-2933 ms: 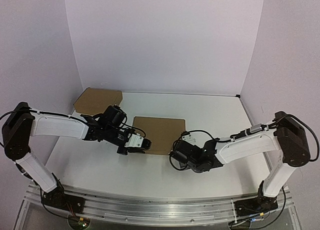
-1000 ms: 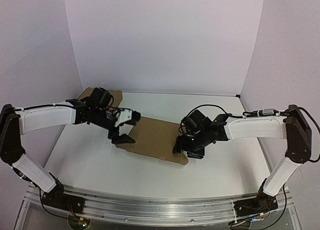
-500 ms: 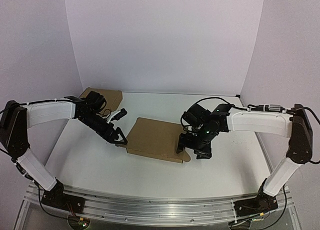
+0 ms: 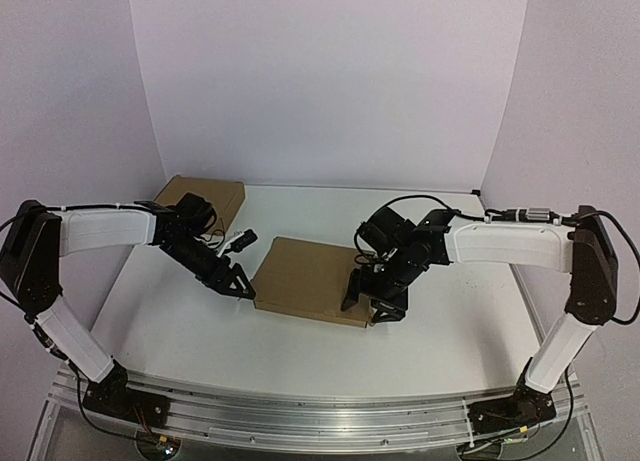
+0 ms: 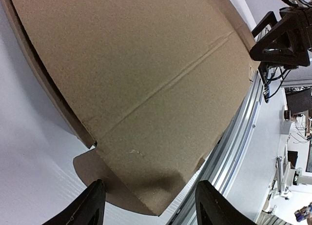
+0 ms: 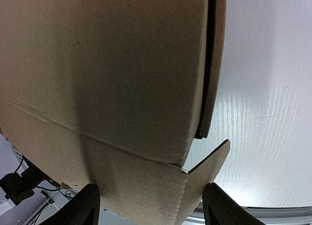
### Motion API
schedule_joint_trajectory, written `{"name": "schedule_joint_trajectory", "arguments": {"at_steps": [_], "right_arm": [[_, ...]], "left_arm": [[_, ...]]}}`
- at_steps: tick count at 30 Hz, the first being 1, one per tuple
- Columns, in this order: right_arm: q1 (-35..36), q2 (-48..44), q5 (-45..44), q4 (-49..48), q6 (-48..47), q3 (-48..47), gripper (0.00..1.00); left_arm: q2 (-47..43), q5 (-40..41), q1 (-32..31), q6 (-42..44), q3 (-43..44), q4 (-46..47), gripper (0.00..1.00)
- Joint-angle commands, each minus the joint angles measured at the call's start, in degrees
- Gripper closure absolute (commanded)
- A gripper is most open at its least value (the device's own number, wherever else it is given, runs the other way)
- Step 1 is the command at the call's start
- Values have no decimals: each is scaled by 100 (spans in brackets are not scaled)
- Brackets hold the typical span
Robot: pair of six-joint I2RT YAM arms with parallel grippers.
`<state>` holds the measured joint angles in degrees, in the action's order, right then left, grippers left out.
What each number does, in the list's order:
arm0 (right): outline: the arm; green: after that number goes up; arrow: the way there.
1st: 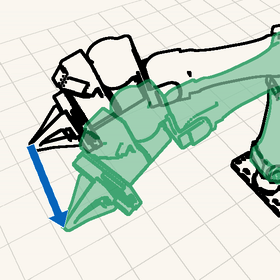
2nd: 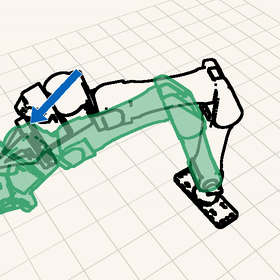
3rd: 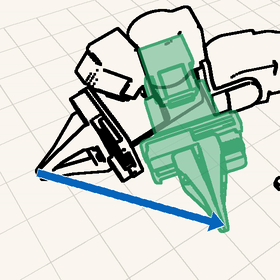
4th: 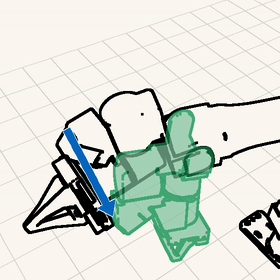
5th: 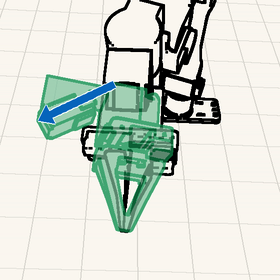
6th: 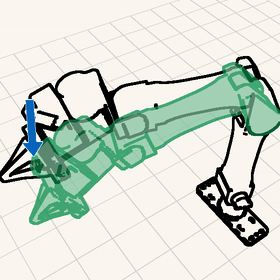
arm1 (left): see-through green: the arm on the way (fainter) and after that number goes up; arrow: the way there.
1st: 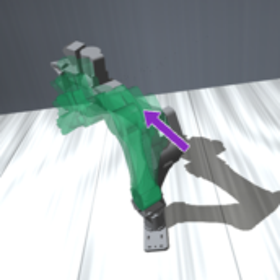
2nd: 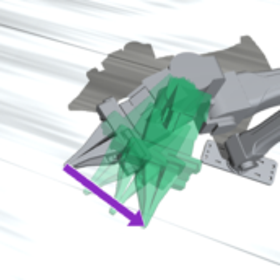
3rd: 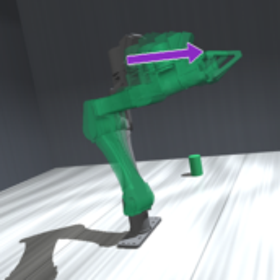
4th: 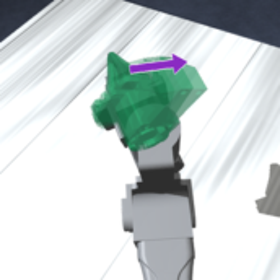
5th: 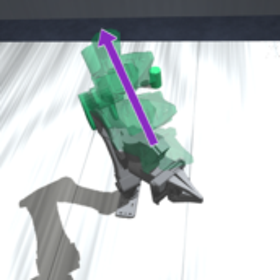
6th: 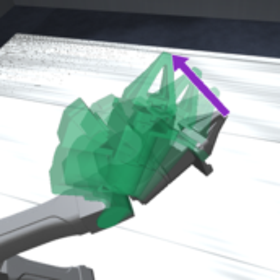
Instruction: Fold the paper box
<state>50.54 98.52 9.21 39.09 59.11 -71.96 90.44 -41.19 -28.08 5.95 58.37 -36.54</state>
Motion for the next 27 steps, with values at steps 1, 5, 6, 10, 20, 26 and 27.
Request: {"name": "schedule_joint_trajectory", "arguments": {"at_steps": [1,5,6,10,20,26,27], "right_arm": [[21,94,296,-140,117,-42,36],[18,256,402,-145,49,-274,46],[17,317,443,-145,42,-323,47],[18,420,504,-141,15,-345,49],[-6,372,-68,-126,-256,-45,54],[8,480,-228,-122,-454,-12,56],[5,488,-291,-121,-530,-2,57]], "left_arm": [[136,-227,-63,53,-104,-45,36],[200,-486,-131,-84,-224,172,42],[214,-550,-147,-116,-227,216,44],[241,-619,-279,-138,-291,330,50],[389,-183,-303,-238,-412,582,58],[428,-17,-312,-320,-422,437,62],[469,70,-313,-375,-436,444,62]]}}
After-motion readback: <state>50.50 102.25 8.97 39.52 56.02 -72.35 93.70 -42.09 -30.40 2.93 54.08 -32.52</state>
